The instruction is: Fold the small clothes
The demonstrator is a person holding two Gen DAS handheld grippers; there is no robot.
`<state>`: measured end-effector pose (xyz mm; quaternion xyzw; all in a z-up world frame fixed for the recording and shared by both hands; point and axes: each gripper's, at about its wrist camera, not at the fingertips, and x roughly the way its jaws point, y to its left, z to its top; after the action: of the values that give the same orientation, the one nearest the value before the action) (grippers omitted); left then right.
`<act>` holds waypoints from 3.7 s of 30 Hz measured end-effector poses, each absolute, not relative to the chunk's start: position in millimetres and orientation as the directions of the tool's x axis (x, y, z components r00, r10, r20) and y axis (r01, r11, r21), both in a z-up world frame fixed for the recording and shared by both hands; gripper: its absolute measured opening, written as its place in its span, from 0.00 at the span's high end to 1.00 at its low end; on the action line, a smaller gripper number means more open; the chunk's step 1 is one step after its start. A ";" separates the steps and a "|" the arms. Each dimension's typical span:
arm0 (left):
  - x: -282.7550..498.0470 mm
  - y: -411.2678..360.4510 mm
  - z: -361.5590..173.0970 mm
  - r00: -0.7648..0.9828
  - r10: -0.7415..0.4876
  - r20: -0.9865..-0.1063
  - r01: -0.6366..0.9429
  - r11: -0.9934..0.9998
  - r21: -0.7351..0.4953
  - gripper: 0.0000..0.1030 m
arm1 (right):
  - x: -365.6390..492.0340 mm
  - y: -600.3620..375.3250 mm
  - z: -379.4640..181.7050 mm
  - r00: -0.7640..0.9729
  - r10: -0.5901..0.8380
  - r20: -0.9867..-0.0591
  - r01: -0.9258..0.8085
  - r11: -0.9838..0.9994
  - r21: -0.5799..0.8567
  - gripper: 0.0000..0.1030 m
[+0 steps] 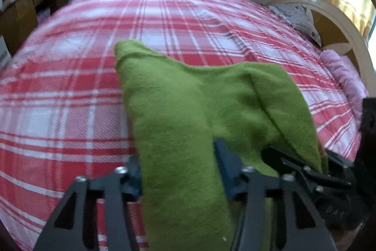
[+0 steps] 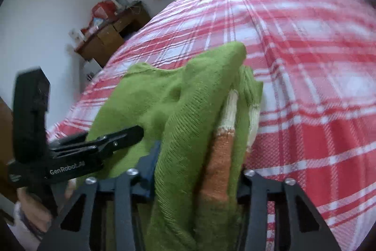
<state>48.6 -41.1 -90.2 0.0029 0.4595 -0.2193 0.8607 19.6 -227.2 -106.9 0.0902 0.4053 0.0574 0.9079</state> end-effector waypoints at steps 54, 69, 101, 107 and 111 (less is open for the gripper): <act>141.6 257.6 -97.7 0.642 0.202 -0.740 -0.294 0.956 0.006 0.14 | 184.6 36.6 -132.7 0.645 0.441 -0.623 -0.263 0.895 0.362 0.44; -8.8 223.1 -61.0 0.693 0.332 -0.640 -0.319 0.937 0.141 0.00 | 31.8 30.2 -79.5 0.784 0.247 -0.570 -0.207 0.969 0.136 0.29; -150.4 175.7 15.2 0.877 0.289 -0.383 -0.263 0.957 0.121 0.00 | -130.9 17.4 10.4 0.936 0.189 -0.297 -0.182 0.982 0.054 0.21; -150.8 178.7 14.2 0.871 0.298 -0.390 -0.279 0.954 0.107 0.00 | -133.4 17.0 10.4 0.937 0.195 -0.290 -0.186 0.981 0.059 0.21; -152.7 177.7 15.2 0.872 0.303 -0.384 -0.284 0.953 0.106 0.00 | -135.0 16.7 11.1 0.941 0.190 -0.280 -0.181 0.982 0.058 0.20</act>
<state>-152.7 177.7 15.2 0.0232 0.2019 0.1517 0.9673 -135.0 16.7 11.1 0.0160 0.1434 0.0943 0.9850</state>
